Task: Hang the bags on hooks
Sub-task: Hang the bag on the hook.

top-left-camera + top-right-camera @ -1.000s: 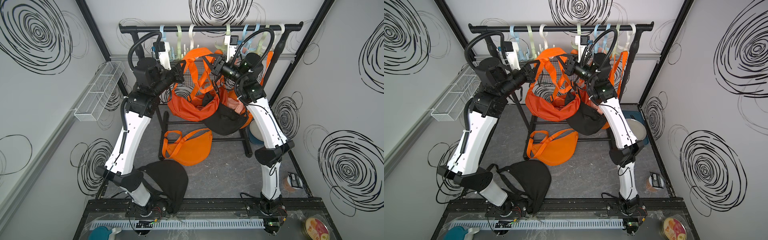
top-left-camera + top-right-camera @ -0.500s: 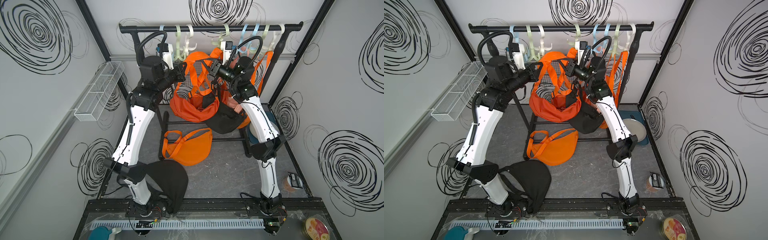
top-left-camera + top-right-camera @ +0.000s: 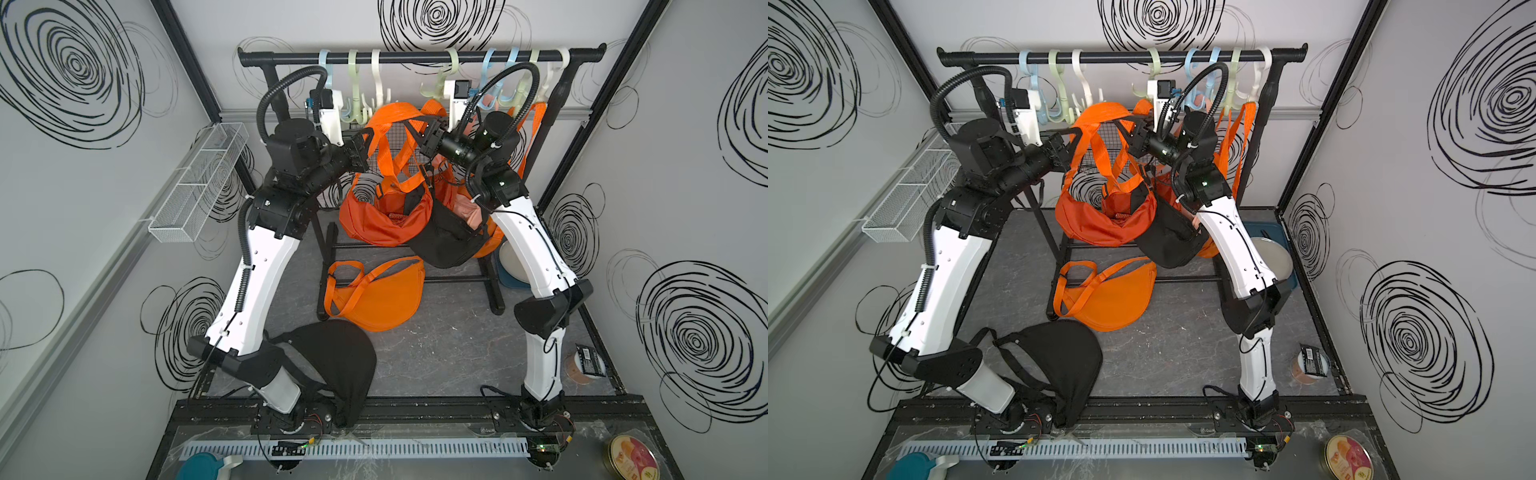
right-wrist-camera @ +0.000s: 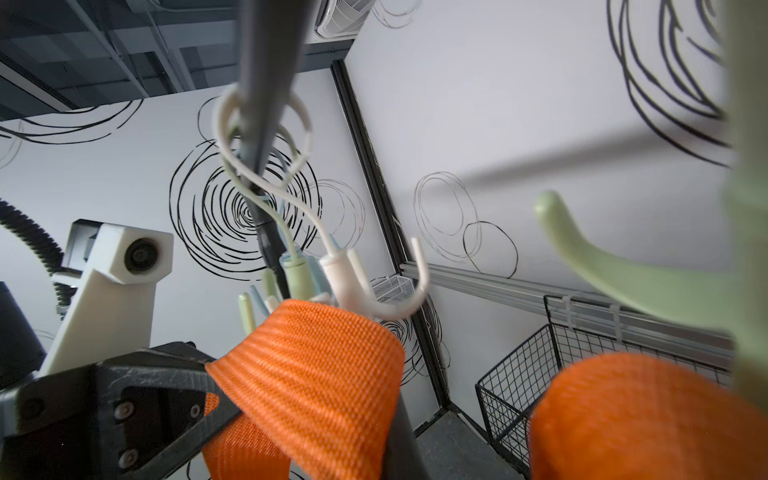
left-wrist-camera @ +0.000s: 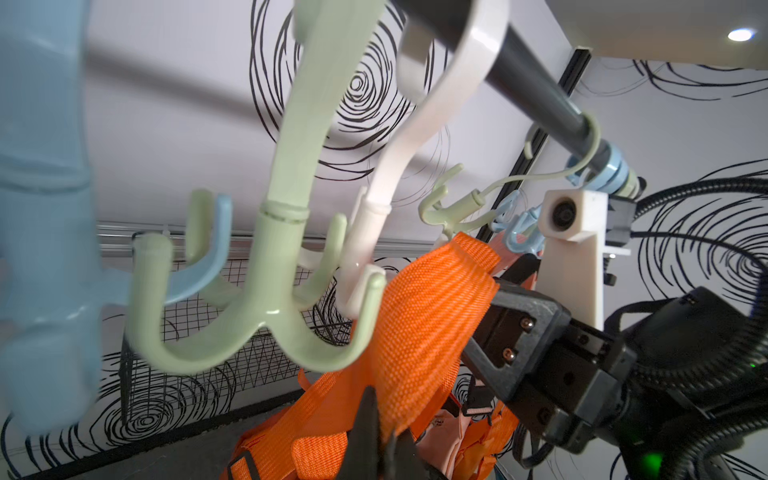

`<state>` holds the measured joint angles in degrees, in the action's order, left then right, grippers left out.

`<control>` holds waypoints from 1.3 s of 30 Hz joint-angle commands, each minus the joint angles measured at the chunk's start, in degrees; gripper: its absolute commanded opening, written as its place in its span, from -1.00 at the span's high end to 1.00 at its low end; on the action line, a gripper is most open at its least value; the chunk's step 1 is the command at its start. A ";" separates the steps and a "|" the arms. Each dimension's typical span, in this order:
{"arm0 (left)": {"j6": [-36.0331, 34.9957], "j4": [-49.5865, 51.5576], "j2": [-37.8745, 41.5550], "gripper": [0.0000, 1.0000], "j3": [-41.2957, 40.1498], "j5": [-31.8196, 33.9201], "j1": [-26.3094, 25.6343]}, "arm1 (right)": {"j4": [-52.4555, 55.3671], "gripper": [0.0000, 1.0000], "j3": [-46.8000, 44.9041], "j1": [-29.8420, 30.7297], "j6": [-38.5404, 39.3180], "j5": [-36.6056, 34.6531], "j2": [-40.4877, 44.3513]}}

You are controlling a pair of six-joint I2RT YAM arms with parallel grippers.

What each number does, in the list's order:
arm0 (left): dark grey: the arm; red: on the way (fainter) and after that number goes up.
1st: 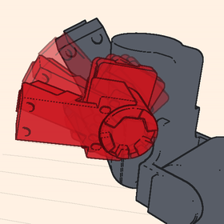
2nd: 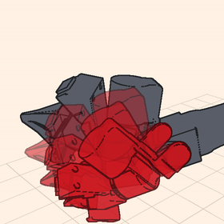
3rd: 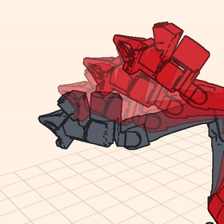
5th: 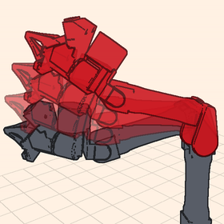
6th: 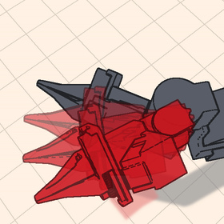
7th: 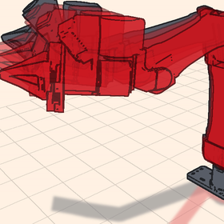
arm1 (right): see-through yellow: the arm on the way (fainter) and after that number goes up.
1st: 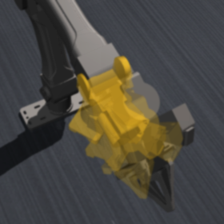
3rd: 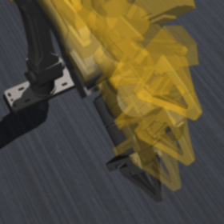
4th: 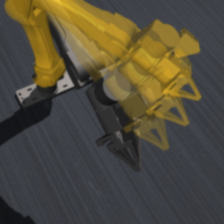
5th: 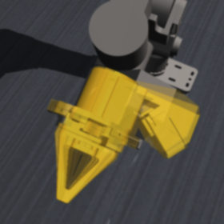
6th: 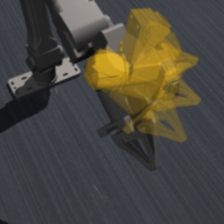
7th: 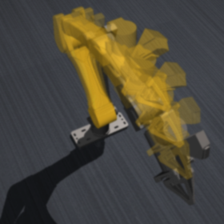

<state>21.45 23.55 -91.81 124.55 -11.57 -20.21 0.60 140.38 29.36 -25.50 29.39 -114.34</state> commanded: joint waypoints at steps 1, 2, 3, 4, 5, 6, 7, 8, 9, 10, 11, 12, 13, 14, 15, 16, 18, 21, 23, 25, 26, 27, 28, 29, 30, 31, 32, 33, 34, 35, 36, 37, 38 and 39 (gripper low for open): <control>-1.08 -7.29 3.47 1.00 -1.10 3.13 0.54 | -4.38 1.00 -0.43 1.47 5.47 -5.12 4.74; -0.95 -7.29 3.33 1.00 -1.07 3.72 0.98 | -4.08 1.00 0.13 1.66 5.78 -5.36 4.54; -0.46 -7.08 2.77 1.00 -0.66 3.88 1.57 | -3.65 1.00 1.08 1.75 5.96 -5.69 3.88; 0.15 -6.62 2.05 1.00 0.17 3.80 2.10 | -3.08 1.00 2.49 1.75 5.92 -5.94 2.96; 0.82 -5.70 0.85 1.00 1.60 3.38 2.89 | -2.24 1.00 4.52 1.62 5.93 -6.18 1.70; 1.49 -4.63 -0.46 1.00 3.29 2.87 3.50 | -1.52 1.00 6.64 1.45 5.86 -6.35 0.19; 1.78 -3.79 -1.46 1.00 4.70 2.51 3.71 | -1.18 1.00 8.21 1.28 5.59 -6.24 -1.10; 1.84 -2.64 -2.69 1.00 6.38 2.43 3.84 | -1.01 1.00 9.77 0.95 5.17 -6.30 -2.32; 1.76 -1.55 -3.68 1.00 7.80 2.41 3.80 | -1.17 1.00 10.75 0.63 4.78 -6.52 -3.44; 1.75 -1.04 -4.25 1.00 8.55 2.40 3.80 | -1.55 1.00 11.20 0.24 4.68 -6.61 -4.22; 1.67 -0.63 -4.65 1.00 8.96 2.52 3.89 | -2.19 1.00 11.39 -0.19 4.54 -6.98 -4.92; 1.42 -0.30 -4.78 1.00 8.97 2.90 3.85 | -2.73 1.00 11.49 -0.63 4.32 -7.39 -5.62; 0.95 -0.07 -4.70 1.00 8.98 3.27 3.92 | -2.94 1.00 11.96 -1.03 4.12 -7.66 -6.15; 0.23 0.36 -4.53 1.00 9.03 3.97 4.07 | -3.14 1.00 12.63 -1.52 3.96 -7.30 -6.80; -0.15 0.47 -4.15 1.00 8.81 4.60 4.35 | -2.78 1.00 13.43 -1.75 4.06 -7.46 -7.28; -0.35 0.35 -3.75 1.00 8.38 4.79 4.67 | -2.71 1.00 13.70 -1.85 4.59 -7.88 -7.41; -0.30 -1.09 -2.42 1.00 6.73 5.06 5.32 | -3.45 1.00 13.72 -1.58 5.66 -8.23 -7.43; -0.19 -2.20 -1.32 1.00 6.05 5.33 5.97 | -3.87 1.00 13.70 -1.05 8.46 -10.11 -7.30; -0.43 -2.45 -0.88 1.00 6.03 5.85 6.05 | -4.28 1.00 13.72 -1.14 9.56 -10.99 -7.15; -0.88 -3.81 0.21 1.00 4.85 6.55 5.99 | -4.64 1.00 13.70 -1.48 9.67 -11.26 -7.18; -0.89 -5.53 1.44 1.00 3.01 7.12 5.97 | -4.90 1.00 13.69 -1.49 9.90 -11.48 -7.14; -1.07 -7.61 2.82 1.00 0.90 7.91 5.97 | -5.07 1.00 13.69 -1.43 10.32 -12.04 -7.14; -1.31 -9.60 4.08 1.00 -1.00 8.66 5.97 | -5.41 1.00 13.59 -1.27 10.86 -12.58 -7.16; -1.62 -11.18 5.32 1.00 -2.92 9.77 5.97 | -5.72 1.00 13.54 -0.90 11.74 -13.20 -7.20; -2.12 -12.07 6.04 1.00 -3.96 11.13 6.06 | -6.01 1.00 13.48 -0.45 12.90 -14.32 -7.28; -2.51 -12.50 6.43 1.00 -4.50 11.96 6.06 | -6.44 1.00 13.43 -0.11 14.03 -15.32 -7.36; -2.89 -12.26 6.40 1.00 -4.41 12.67 6.06 | -6.83 1.00 13.41 0.20 15.20 -16.33 -7.70; -3.22 -11.64 6.09 1.00 -3.94 13.06 6.07 | -7.25 1.00 13.44 0.36 16.05 -17.42 -8.01; -3.44 -11.00 5.66 1.00 -3.33 13.32 6.06 | -7.53 1.00 13.39 0.36 16.41 -18.21 -8.29; -3.60 -10.23 5.10 1.00 -2.57 13.47 6.06 | -7.92 1.00 13.44 0.27 16.44 -18.71 -8.59; -3.62 -9.79 4.68 1.00 -2.02 13.72 6.06 | -8.28 1.00 13.45 0.04 16.51 -19.12 -8.85; -3.90 -9.69 4.39 1.00 -1.76 14.11 6.06 | -8.56 1.00 13.46 0.02 16.86 -19.79 -9.05; -4.13 -9.66 4.14 1.00 -1.40 14.77 6.06 | -9.00 1.00 13.52 -0.04 17.25 -20.38 -9.22; -4.62 -9.43 3.67 1.00 -0.75 15.27 6.06 | -9.42 1.00 13.56 -0.09 17.40 -20.87 -9.41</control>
<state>18.04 18.17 -89.43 120.46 -5.93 -16.78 -2.59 151.96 32.88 -9.30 19.00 -123.66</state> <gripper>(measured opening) 0.052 0.041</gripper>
